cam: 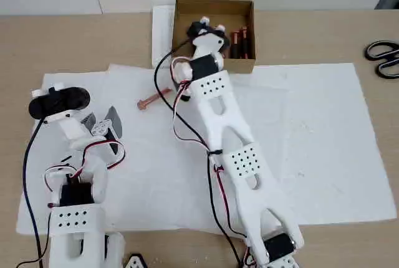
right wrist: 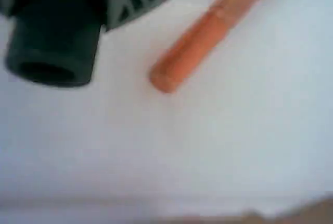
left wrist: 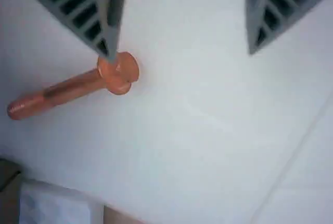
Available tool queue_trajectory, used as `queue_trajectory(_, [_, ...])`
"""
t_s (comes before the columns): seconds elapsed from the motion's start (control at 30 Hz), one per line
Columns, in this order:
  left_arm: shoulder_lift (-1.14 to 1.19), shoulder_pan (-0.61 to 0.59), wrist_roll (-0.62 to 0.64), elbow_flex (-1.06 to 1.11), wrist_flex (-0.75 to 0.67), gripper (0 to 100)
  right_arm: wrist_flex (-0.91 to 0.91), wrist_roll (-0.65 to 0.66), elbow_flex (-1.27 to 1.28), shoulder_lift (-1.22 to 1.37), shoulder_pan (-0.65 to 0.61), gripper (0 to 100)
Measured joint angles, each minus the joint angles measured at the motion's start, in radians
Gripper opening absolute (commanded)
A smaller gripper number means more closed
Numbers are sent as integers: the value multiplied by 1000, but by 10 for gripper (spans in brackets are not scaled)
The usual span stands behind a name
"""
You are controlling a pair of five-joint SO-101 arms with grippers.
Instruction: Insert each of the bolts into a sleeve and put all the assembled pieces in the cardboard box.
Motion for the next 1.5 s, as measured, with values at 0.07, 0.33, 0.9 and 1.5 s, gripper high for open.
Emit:
queue_trajectory(0.07, [0,0,0,0,0,157,0,-2,0,-28,23,4])
queue_trajectory(0.33, [0,0,0,0,0,157,14,104,21,-71,29,4])
queue_trajectory(0.9, [0,0,0,0,0,157,18,304,753,-493,77,4])
queue_trajectory(1.5, [0,0,0,0,0,157,-9,535,832,-416,126,129])
